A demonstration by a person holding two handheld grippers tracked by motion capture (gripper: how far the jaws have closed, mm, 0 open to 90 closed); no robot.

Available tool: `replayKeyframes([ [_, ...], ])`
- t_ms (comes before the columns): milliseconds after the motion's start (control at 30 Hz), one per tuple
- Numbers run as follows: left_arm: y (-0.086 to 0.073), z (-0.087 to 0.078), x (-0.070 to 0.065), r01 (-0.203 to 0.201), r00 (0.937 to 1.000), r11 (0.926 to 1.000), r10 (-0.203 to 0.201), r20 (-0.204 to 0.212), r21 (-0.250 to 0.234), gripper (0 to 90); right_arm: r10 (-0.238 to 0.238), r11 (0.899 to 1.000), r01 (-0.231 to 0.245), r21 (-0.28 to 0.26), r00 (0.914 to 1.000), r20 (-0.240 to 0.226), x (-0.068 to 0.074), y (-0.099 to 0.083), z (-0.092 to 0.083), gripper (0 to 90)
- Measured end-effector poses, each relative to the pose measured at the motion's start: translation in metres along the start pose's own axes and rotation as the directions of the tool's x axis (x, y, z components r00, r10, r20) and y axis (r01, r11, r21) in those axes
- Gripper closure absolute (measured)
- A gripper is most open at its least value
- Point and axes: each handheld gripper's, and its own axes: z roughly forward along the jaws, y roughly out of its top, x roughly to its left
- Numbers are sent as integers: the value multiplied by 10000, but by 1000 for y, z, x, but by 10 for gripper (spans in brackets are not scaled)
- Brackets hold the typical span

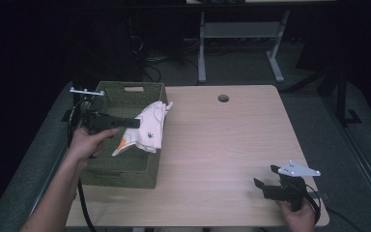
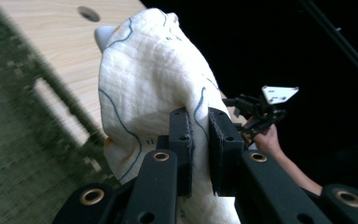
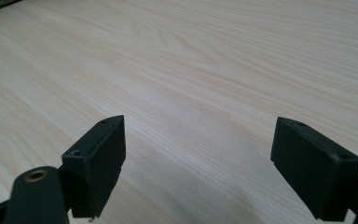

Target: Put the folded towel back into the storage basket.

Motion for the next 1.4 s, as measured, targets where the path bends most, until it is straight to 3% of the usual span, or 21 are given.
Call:
replayKeyframes([
  [233, -5, -20, 13, 221, 9995, 9995, -226, -209, -228, 813, -21, 10000, 21, -45, 10000, 24, 0, 1, -1, 176],
  [533, -17, -32, 30, 505, 9981, 9976, -520, -318, -474, 811, -48, 10000, 48, 7, 10000, 7, 0, 1, 0, 176],
  [1400, -18, -36, 56, 860, 9935, 9962, -866, -737, -114, 810, 158, 9997, -156, 188, 9998, -98, -6, 2, 1, 176],
])
